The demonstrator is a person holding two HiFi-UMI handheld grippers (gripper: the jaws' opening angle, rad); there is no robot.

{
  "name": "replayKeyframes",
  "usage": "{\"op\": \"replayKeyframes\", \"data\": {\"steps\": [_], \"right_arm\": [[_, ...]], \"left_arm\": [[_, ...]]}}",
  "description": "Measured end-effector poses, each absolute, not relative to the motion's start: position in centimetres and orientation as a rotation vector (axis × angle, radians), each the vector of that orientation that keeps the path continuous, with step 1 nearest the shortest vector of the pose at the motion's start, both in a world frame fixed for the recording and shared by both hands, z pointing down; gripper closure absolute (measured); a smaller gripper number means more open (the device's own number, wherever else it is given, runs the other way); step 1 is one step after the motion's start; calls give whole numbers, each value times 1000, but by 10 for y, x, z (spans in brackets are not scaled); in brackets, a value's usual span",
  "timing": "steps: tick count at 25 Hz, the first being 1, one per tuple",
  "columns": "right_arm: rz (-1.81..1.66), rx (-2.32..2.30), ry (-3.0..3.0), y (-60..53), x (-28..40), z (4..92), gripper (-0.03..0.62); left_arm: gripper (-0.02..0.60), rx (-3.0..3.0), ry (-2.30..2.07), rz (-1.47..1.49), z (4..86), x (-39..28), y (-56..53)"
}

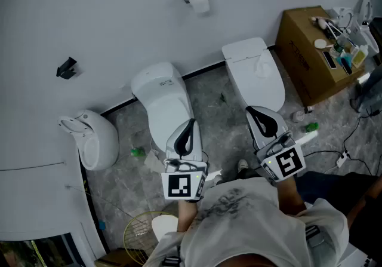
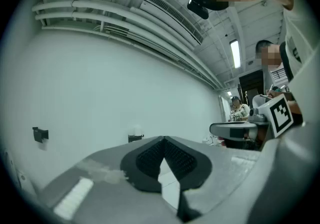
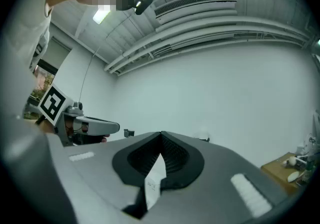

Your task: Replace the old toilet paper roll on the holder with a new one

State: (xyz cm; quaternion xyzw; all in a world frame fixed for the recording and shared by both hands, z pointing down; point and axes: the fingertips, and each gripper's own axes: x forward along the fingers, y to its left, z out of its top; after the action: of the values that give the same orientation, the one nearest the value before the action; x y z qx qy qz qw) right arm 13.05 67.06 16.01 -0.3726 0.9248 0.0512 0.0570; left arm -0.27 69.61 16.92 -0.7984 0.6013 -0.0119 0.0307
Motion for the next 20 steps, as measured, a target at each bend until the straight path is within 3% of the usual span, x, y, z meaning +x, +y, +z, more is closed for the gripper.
{"op": "replayKeyframes", "data": {"steps": [11,20], "right_arm": [[143,-1090,2810,627,169,163,592],[136,-1047,2841,588,161,168,592]], "left_arm": [[581,-2412,1917,-70,174,39,663],[581,-2409,1933,-96,182,38,626]]}}
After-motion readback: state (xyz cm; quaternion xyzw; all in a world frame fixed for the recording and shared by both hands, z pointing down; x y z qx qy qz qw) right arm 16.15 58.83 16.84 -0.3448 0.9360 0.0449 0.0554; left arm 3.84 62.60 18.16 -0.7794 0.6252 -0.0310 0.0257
